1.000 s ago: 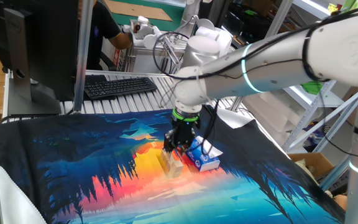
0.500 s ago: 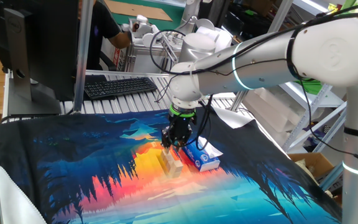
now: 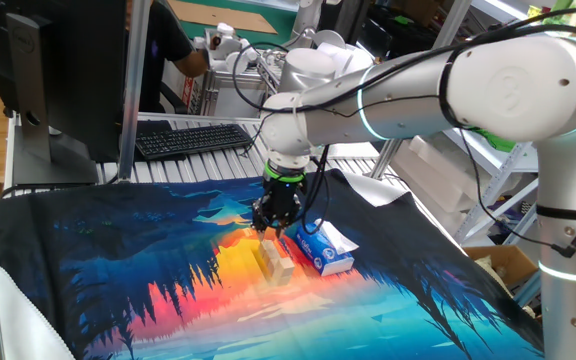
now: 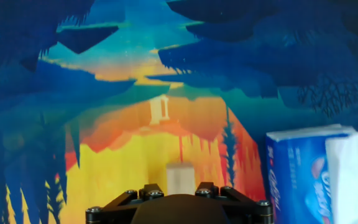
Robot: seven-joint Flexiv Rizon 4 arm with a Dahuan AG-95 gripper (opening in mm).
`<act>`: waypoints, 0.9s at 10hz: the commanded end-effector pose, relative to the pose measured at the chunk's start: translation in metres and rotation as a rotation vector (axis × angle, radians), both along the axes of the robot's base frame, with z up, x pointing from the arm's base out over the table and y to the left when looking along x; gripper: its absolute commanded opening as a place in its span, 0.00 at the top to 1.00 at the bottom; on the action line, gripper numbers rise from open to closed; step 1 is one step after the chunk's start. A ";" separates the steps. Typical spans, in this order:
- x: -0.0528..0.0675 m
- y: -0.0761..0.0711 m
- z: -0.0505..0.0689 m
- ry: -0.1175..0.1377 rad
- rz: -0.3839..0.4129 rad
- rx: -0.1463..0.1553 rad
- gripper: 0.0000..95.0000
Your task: Stack the blocks in a vertical line of five
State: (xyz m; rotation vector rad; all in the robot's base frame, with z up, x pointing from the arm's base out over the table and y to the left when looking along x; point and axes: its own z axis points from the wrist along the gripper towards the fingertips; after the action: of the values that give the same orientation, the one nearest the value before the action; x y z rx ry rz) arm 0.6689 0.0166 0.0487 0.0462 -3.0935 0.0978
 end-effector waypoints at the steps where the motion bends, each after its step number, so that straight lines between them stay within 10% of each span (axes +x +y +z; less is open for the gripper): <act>1: 0.004 -0.001 -0.003 -0.002 0.004 0.002 0.60; 9: 0.006 -0.001 -0.020 -0.009 0.011 0.006 0.60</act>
State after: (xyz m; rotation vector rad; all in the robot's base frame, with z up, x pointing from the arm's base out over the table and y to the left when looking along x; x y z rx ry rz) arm 0.6745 0.0152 0.0284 0.0651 -3.1052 0.0911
